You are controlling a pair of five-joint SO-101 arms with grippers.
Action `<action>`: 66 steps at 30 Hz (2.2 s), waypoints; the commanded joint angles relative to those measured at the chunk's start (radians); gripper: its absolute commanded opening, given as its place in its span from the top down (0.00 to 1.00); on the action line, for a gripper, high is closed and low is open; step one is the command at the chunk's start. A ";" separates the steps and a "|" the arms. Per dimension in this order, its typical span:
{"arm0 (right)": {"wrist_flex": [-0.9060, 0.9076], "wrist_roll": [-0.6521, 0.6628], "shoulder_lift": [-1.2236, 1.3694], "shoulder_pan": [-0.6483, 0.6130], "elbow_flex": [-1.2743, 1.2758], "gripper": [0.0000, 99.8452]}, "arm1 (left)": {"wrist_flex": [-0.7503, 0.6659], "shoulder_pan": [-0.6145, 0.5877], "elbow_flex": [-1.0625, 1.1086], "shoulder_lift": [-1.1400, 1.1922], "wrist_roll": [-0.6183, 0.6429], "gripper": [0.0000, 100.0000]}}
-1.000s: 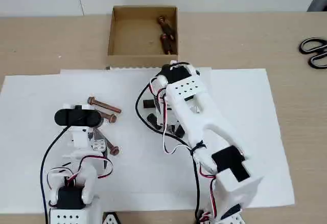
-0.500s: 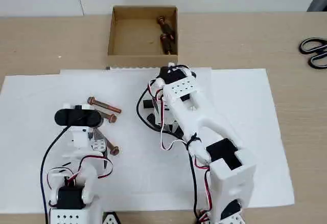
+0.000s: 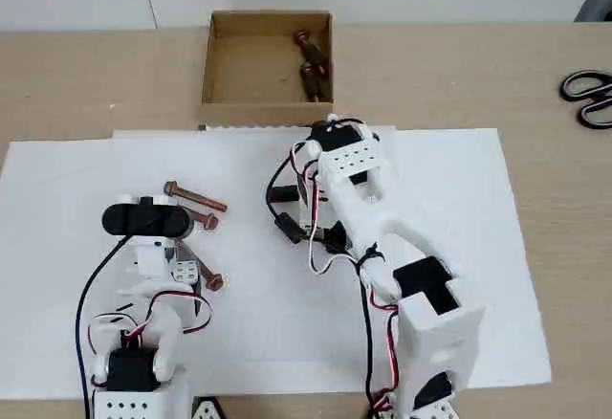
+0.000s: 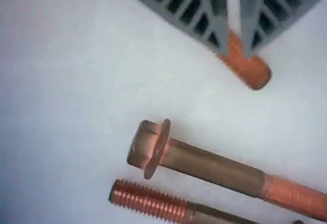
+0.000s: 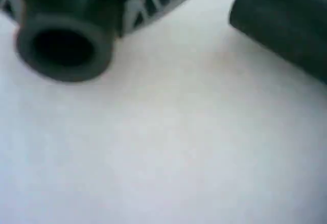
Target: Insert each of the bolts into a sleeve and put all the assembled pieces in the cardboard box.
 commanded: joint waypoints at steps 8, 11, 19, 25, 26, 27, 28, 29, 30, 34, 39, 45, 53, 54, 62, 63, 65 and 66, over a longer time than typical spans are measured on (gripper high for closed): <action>0.165 0.074 -0.185 -0.035 -0.239 1.00 | -0.021 -0.002 -0.007 -0.008 0.006 0.99; 0.179 0.140 -0.283 -0.039 -0.256 1.00 | -0.021 0.000 -0.007 -0.008 0.006 0.99; 0.186 0.157 -0.510 0.061 -0.215 1.00 | -0.015 -0.041 -0.084 -0.002 0.008 0.99; 0.185 0.187 -0.684 0.110 -0.017 1.00 | 0.011 -0.089 -0.266 0.023 0.003 0.99; 0.185 0.187 -0.710 0.114 0.015 1.00 | 0.026 -0.086 -0.295 0.049 0.006 0.99; 0.185 0.187 -0.737 0.119 0.049 1.00 | 0.041 -0.086 -0.328 0.084 0.006 0.99; 0.185 0.187 -0.759 0.124 0.081 1.00 | 0.052 -0.086 -0.363 0.129 0.008 0.99; 0.185 0.187 -0.779 0.134 0.110 1.00 | 0.061 -0.089 -0.406 0.183 0.008 0.99; 0.185 0.187 -0.800 0.143 0.138 1.00 | 0.069 -0.089 -0.453 0.239 0.008 0.99; 0.183 0.187 -0.874 0.208 0.221 1.00 | 0.153 -0.083 -0.679 0.519 0.011 0.99; 0.183 0.187 -0.951 0.285 0.287 1.00 | 0.358 -0.083 -0.943 0.870 0.098 0.99; 0.177 0.186 -1.038 0.325 0.379 1.00 | 0.471 -0.083 -1.168 1.166 0.106 0.99; 0.170 0.181 -1.119 0.325 0.479 1.00 | 0.502 -0.083 -1.372 1.410 0.362 0.99; 0.170 0.181 -1.127 0.325 0.491 1.00 | 0.500 -0.074 -1.395 1.435 0.411 0.99; 0.170 0.181 -1.185 0.344 0.522 1.00 | 0.367 0.017 -1.498 1.622 0.640 0.99; 0.170 0.181 -1.190 0.358 0.523 1.00 | 0.358 0.029 -1.508 1.645 0.710 0.99; 0.170 0.181 -1.194 0.394 0.523 1.00 | 0.339 0.037 -1.518 1.689 0.862 0.99; 0.170 0.181 -1.194 0.412 0.523 1.00 | 0.333 0.037 -1.523 1.709 0.928 0.99</action>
